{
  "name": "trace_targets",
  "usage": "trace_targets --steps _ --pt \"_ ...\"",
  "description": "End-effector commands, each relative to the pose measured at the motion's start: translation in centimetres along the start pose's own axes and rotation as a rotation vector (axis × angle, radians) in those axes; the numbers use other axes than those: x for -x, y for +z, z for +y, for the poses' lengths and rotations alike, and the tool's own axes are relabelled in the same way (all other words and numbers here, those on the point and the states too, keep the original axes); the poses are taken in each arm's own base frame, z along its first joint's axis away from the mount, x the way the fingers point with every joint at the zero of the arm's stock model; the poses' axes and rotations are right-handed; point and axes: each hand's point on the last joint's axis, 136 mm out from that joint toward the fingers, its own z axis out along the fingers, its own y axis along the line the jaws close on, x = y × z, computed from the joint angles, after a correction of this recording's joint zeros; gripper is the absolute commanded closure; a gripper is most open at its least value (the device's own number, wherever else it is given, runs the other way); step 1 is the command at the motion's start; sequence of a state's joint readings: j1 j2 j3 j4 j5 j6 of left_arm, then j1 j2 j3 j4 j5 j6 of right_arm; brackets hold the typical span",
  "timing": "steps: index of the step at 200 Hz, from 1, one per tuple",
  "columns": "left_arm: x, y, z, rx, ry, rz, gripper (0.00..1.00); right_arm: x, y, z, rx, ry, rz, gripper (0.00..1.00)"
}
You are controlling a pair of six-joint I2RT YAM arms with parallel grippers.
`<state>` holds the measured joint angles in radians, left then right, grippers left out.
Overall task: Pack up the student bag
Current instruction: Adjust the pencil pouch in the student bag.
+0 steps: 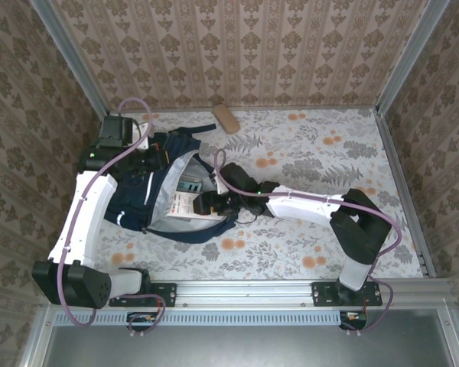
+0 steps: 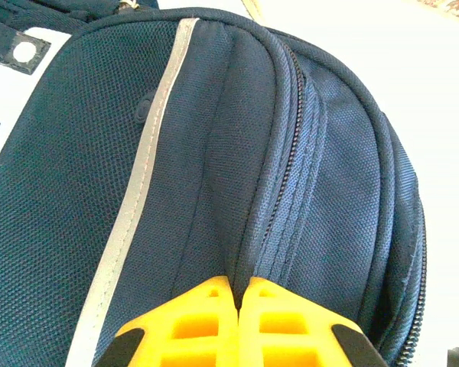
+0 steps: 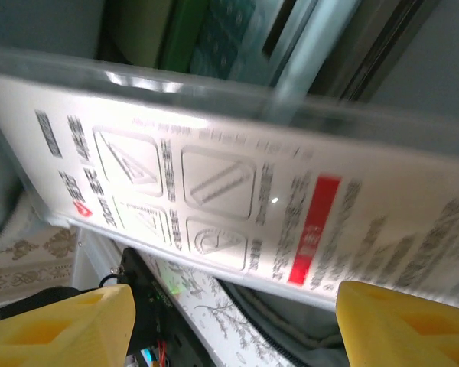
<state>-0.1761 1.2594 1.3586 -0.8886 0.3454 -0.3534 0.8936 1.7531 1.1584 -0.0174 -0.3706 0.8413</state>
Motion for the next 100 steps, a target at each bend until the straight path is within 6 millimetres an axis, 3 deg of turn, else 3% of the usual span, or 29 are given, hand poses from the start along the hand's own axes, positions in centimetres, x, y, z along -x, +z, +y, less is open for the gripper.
trace_targets --steps 1,46,76,100 --pt "0.9 -1.2 -2.5 -0.079 0.027 -0.063 1.00 0.7 0.4 2.9 0.093 0.030 -0.072 0.33" --pt "0.7 -3.2 -3.6 -0.090 0.055 -0.078 1.00 4.3 1.4 7.5 0.309 0.139 -0.161 0.37" --pt "0.5 -3.6 -4.2 -0.111 0.042 -0.091 1.00 4.9 4.4 7.5 0.309 0.234 -0.118 0.49" --pt "0.8 -4.4 -4.7 -0.120 0.047 -0.107 1.00 3.8 6.6 5.5 0.190 0.270 -0.079 0.52"
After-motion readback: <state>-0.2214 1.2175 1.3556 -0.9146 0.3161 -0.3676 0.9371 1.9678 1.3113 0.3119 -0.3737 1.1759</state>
